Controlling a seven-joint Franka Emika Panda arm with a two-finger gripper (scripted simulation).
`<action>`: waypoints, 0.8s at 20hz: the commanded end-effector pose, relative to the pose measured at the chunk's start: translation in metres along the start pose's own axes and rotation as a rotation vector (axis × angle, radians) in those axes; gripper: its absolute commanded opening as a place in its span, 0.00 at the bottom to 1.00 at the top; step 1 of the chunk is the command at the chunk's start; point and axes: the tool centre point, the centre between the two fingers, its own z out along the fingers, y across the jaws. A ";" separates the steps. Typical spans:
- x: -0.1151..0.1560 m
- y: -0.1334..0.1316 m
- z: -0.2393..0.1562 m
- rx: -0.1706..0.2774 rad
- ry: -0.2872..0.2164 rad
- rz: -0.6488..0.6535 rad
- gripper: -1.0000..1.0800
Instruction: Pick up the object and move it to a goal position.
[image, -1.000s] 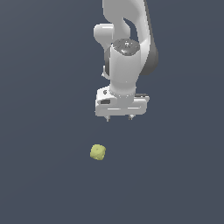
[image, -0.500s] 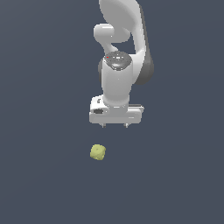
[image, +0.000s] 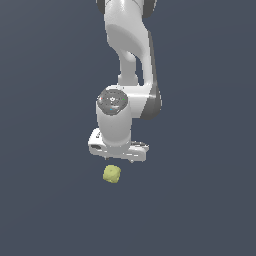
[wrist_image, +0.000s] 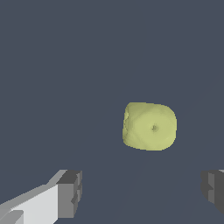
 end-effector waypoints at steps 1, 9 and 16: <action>0.009 0.010 0.013 0.000 -0.007 0.033 0.96; 0.023 0.030 0.039 -0.001 -0.020 0.096 0.96; 0.025 0.033 0.043 -0.002 -0.023 0.104 0.96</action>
